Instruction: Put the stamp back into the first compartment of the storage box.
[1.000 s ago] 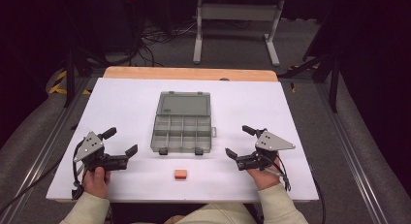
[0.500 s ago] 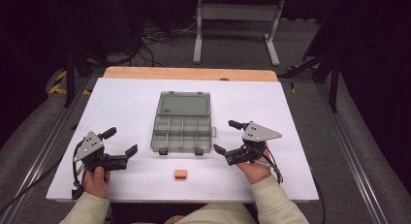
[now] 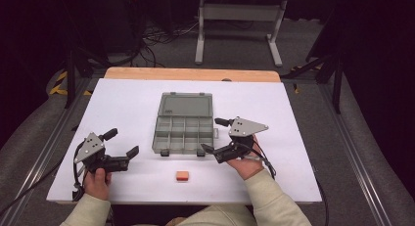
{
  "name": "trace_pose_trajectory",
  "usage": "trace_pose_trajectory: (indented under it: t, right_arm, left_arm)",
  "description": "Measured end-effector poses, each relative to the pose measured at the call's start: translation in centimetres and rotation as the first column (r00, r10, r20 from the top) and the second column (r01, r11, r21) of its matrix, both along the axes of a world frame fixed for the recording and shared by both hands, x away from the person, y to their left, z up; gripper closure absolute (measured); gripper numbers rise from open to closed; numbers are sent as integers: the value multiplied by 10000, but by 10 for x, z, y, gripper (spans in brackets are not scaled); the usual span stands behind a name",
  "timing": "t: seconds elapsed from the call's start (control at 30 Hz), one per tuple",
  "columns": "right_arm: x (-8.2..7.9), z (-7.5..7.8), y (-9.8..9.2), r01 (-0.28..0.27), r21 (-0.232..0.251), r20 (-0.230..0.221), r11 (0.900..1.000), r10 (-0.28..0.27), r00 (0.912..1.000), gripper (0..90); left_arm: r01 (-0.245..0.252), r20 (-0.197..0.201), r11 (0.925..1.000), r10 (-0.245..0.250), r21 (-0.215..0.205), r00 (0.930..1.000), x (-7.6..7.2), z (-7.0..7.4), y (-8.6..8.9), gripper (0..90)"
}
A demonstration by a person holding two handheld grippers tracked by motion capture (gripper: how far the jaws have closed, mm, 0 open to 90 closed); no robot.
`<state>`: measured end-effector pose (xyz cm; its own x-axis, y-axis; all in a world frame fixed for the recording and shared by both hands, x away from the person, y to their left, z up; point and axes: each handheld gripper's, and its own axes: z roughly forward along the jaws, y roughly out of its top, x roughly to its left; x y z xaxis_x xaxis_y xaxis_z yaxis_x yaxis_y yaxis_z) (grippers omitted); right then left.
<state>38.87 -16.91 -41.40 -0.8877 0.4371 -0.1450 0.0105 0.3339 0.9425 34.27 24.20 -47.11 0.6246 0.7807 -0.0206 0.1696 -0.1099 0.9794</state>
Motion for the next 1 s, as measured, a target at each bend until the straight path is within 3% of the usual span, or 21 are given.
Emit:
trace_pose_trajectory:
  t: [0.27, 0.7, 1.0]
  right_arm:
    - [4, 3, 22, -548, -238, -82, 9982, 546, 9985, 59]
    - [6, 7, 43, -973, -651, -46, 9931, 972, 9953, 75]
    - [7, 8, 55, -1532, -997, -455, 9831, 1493, 9877, 147]
  left_arm:
    - [-1, -11, 10000, 1, -20, 10000, 0, 0, 0, 7]
    - [23, -1, 10000, -23, -21, 10000, 0, 0, 0, 7]
    - [31, 14, 10000, -31, -13, 10000, 0, 0, 0, 8]
